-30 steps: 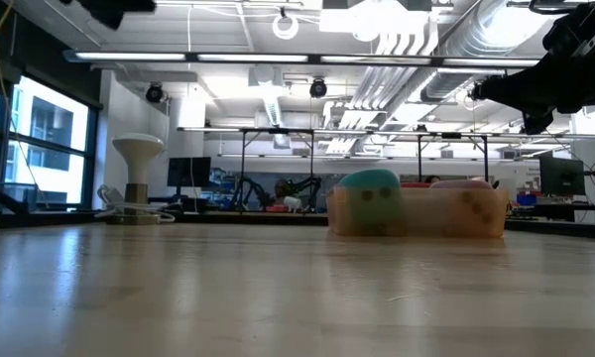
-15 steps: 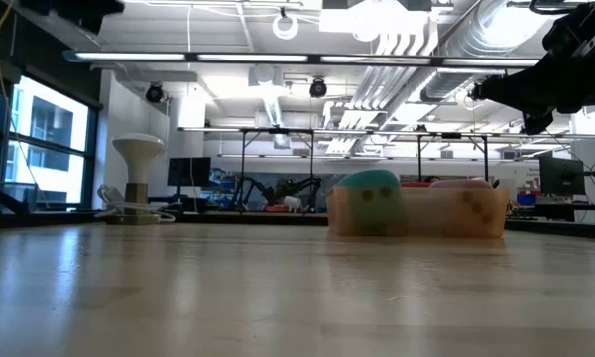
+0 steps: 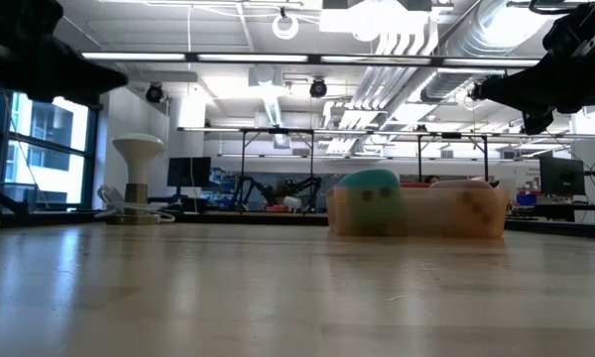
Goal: Pick & Place Dice
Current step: Return to Home Position
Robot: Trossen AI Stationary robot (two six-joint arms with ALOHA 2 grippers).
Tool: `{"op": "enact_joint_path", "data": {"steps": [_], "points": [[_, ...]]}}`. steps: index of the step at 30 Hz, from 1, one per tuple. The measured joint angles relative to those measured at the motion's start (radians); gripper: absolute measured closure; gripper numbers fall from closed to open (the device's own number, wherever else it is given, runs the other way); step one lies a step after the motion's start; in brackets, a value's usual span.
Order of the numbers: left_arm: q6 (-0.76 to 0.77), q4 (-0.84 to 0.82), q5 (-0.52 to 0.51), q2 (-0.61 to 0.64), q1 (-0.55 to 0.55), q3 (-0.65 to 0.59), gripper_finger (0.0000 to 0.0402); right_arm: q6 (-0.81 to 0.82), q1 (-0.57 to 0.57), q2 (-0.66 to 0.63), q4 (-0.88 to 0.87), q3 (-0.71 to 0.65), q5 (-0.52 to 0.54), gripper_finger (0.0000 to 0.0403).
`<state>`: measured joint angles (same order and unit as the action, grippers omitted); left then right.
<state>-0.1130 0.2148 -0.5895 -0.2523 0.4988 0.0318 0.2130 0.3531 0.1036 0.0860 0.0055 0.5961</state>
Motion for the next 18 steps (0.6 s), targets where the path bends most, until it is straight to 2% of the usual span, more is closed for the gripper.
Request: {"op": "enact_joint_path", "data": {"steps": [4, 8, 12, 16, 18], "points": [[-0.050, 0.027, 0.000, -0.002, -0.057, -0.012, 0.0401, 0.000, 0.000, 0.000, 0.000, 0.000, 0.000, 0.0401], [-0.135, 0.037, 0.017, -0.003, -0.159, -0.013, 0.0401, 0.000, 0.000, 0.000, 0.000, 0.000, 0.000, 0.0401], [-0.126, 0.039, 0.158, -0.004, -0.305, -0.014, 0.0401, 0.000, 0.000, 0.000, 0.000, 0.000, 0.000, 0.0401], [-0.035, 0.006, 0.339, -0.009, -0.458, -0.016, 0.0401, 0.000, 0.000, 0.000, 0.000, 0.000, 0.000, 0.0401], [0.004, -0.032, 0.396, -0.013, -0.530, -0.016, 0.0401, 0.000, 0.000, 0.000, 0.000, 0.000, 0.000, 0.0401]]}}
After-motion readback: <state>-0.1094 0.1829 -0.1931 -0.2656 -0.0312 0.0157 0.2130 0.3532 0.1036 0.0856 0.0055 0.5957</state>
